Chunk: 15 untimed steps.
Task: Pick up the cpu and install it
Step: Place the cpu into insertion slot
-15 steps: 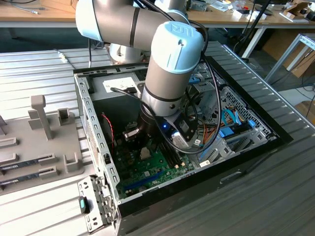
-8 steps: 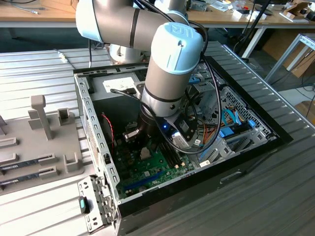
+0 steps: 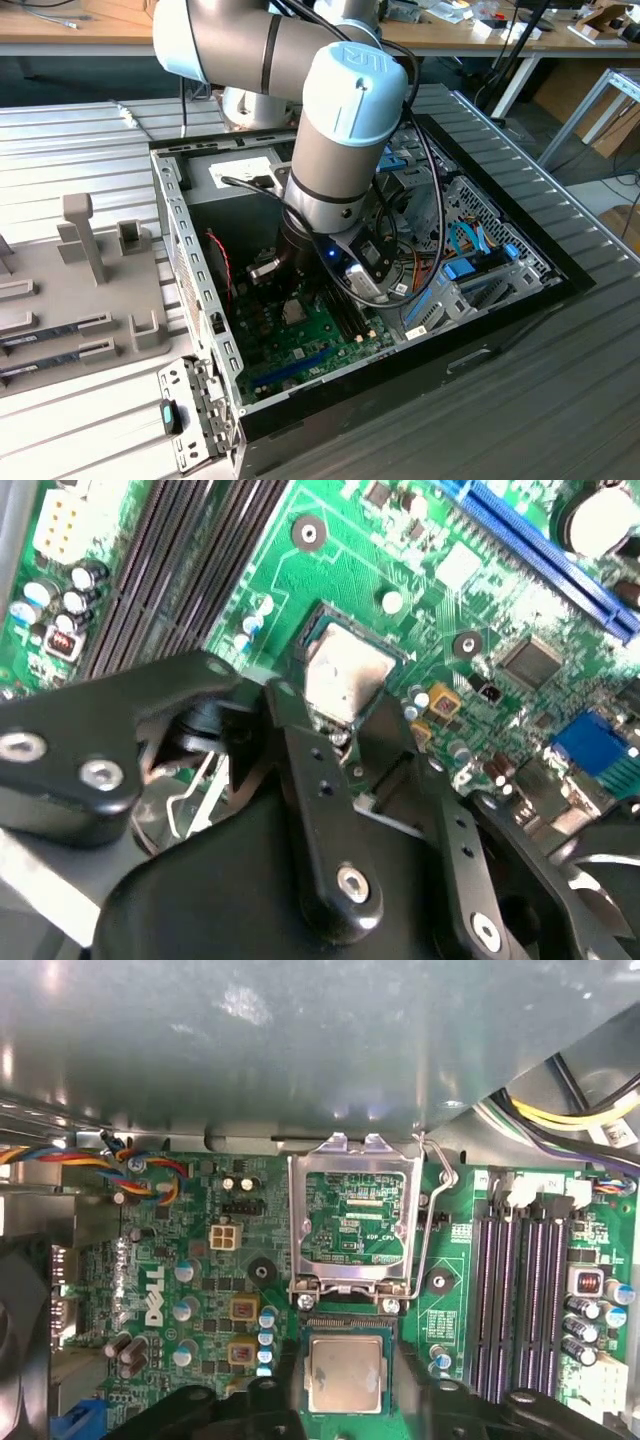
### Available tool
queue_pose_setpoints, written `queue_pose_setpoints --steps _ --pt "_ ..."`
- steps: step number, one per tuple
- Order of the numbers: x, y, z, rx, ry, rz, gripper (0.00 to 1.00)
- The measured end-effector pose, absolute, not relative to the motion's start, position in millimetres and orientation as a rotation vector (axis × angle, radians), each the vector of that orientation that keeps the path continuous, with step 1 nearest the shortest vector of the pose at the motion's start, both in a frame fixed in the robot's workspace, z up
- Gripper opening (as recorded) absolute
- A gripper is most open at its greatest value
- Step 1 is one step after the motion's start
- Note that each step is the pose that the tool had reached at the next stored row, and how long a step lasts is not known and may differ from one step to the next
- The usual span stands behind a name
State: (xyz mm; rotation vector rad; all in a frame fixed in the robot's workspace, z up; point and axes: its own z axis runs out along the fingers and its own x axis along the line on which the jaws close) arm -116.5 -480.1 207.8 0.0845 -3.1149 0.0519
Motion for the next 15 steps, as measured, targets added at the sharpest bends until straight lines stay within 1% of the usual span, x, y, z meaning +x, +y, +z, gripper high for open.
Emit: queue_pose_setpoints --steps 1,15 --pt "-116.6 -480.1 207.9 0.084 -3.115 0.052 0.46" --pt "-116.9 -483.6 202.8 0.084 -3.111 0.054 0.46"
